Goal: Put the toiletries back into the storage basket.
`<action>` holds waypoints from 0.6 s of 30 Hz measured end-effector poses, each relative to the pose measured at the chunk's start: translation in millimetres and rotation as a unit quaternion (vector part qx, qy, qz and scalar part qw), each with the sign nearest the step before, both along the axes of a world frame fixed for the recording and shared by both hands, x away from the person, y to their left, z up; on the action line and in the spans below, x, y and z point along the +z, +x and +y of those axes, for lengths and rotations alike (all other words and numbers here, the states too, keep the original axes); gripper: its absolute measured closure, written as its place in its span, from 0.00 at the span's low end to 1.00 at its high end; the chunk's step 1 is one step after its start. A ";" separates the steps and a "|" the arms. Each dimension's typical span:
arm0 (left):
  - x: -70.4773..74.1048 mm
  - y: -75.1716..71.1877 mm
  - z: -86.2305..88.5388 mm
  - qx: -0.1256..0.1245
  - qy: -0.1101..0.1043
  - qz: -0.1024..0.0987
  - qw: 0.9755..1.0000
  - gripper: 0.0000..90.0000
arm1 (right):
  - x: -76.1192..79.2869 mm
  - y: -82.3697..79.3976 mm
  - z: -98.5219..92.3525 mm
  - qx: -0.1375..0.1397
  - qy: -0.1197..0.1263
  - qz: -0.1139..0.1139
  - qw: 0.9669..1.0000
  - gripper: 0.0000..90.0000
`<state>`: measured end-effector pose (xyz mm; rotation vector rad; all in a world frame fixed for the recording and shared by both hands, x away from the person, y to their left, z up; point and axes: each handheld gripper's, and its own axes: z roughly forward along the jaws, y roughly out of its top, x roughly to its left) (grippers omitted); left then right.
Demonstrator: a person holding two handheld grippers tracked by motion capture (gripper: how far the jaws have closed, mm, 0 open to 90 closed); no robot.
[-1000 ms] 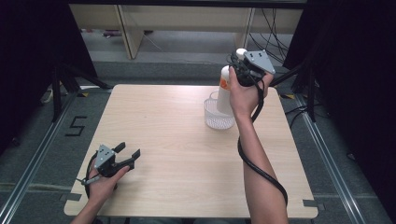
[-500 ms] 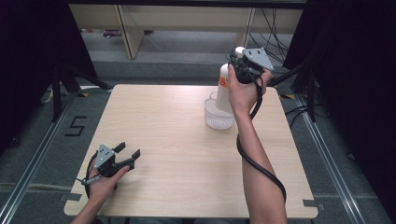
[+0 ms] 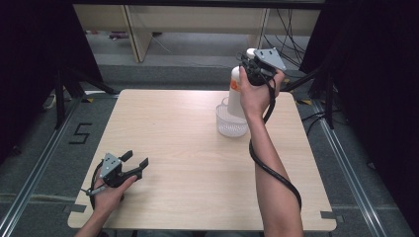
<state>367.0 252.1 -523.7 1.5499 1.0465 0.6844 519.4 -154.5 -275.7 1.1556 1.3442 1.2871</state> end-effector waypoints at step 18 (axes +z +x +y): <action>0.0 0.0 0.0 -0.002 0.000 0.000 1.000 0.30 | -6.1 11.2 4.3 0.001 -0.001 0.014 1.000 0.67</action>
